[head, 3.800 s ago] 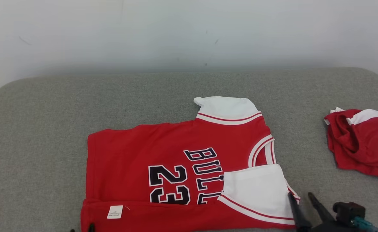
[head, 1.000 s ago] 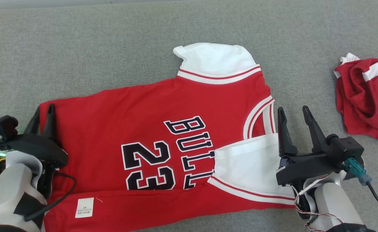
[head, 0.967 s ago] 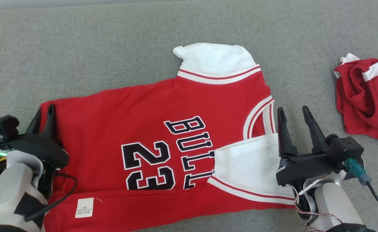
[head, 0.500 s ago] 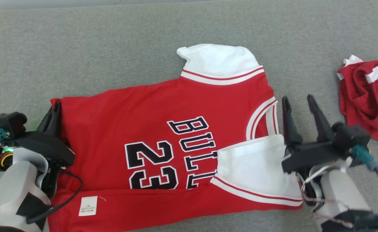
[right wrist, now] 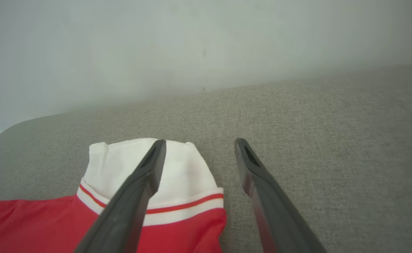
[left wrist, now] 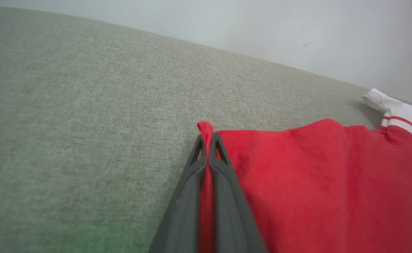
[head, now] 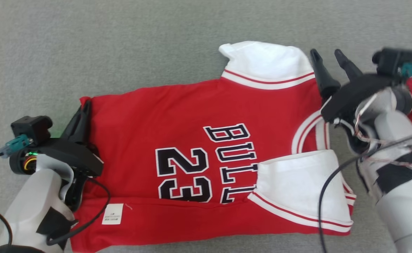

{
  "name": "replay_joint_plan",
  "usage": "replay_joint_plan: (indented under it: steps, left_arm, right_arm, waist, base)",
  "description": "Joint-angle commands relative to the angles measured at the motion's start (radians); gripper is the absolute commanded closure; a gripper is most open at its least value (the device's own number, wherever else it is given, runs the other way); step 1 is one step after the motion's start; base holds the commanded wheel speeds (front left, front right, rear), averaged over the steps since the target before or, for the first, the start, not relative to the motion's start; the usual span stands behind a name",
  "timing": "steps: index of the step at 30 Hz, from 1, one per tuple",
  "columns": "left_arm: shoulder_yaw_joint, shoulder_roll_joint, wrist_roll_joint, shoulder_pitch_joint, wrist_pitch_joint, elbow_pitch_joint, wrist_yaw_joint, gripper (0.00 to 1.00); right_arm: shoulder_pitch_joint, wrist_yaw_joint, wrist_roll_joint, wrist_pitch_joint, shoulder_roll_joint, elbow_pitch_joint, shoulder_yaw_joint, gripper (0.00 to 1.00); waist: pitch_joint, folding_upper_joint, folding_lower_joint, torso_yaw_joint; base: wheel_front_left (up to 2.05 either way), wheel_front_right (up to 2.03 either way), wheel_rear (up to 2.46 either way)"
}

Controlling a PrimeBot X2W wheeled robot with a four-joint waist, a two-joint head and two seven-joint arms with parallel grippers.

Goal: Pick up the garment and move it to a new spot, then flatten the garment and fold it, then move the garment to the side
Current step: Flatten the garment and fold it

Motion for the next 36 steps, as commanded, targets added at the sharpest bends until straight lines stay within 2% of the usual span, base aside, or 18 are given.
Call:
replay_joint_plan:
  steps: [1,7,10,15,16,17,18,20,30,36]
  left_arm:
    - [-0.001,-0.003,0.009,0.006,-0.004,-0.001,0.000,1.00]
    - [-0.005,-0.023,0.013,-0.015,-0.004,-0.010,0.000,1.00]
    - [-0.010,-0.033,0.011,-0.023,-0.004,-0.009,0.000,1.00]
    - [-0.016,-0.042,0.012,-0.035,-0.003,-0.009,0.000,1.00]
    - [-0.017,-0.043,0.010,-0.037,-0.003,-0.008,0.000,1.00]
    - [-0.016,-0.043,0.009,-0.039,-0.002,-0.008,0.000,1.00]
    - [-0.016,-0.043,0.008,-0.040,-0.002,-0.007,0.000,1.00]
    - [-0.014,-0.044,0.004,-0.041,-0.002,-0.006,0.000,1.00]
    - [0.011,-0.036,0.005,-0.012,-0.002,-0.015,0.000,1.00]
    - [0.061,-0.023,0.013,0.037,-0.002,-0.048,0.000,1.00]
  right_arm:
    - [-0.029,0.000,0.035,0.036,-0.018,0.016,0.022,0.00]
    - [-0.110,0.000,0.088,0.096,-0.057,0.058,0.083,0.00]
    - [-0.162,0.000,0.135,0.160,-0.074,0.102,0.123,0.00]
    - [-0.213,0.000,0.153,0.207,-0.101,0.134,0.193,0.00]
    - [-0.220,0.000,0.162,0.215,-0.103,0.141,0.205,0.09]
    - [-0.225,0.000,0.172,0.221,-0.104,0.145,0.215,0.41]
    - [-0.231,0.000,0.178,0.225,-0.107,0.150,0.223,0.54]
    - [-0.241,0.000,0.193,0.229,-0.109,0.158,0.242,1.00]
    - [-0.212,0.000,0.252,0.076,-0.136,0.127,0.300,1.00]
    - [-0.126,0.000,0.328,-0.027,-0.198,-0.013,0.378,1.00]
  waist:
    - [0.019,-0.0001,-0.0001,0.023]
    - [0.040,-0.0001,-0.0001,0.041]
    - [0.055,-0.0001,-0.0001,0.051]
    - [0.070,-0.0001,-0.0001,0.063]
    - [0.072,-0.0001,-0.0001,0.065]
    - [0.075,-0.0001,-0.0001,0.066]
    - [0.076,-0.0001,-0.0001,0.067]
    - [0.079,-0.0001,-0.0001,0.069]
    - [0.069,-0.0001,-0.0001,0.051]
    - [0.040,-0.0001,-0.0001,0.029]
  base:
    - [0.00,0.00,0.00]
    - [0.00,0.00,0.00]
    - [0.00,0.00,0.00]
    - [0.00,0.00,0.00]
    - [0.00,0.00,0.00]
    - [0.00,0.00,0.00]
    - [0.00,0.00,0.00]
    - [0.00,0.00,0.00]
    - [0.00,0.00,0.00]
    - [0.00,0.00,0.00]
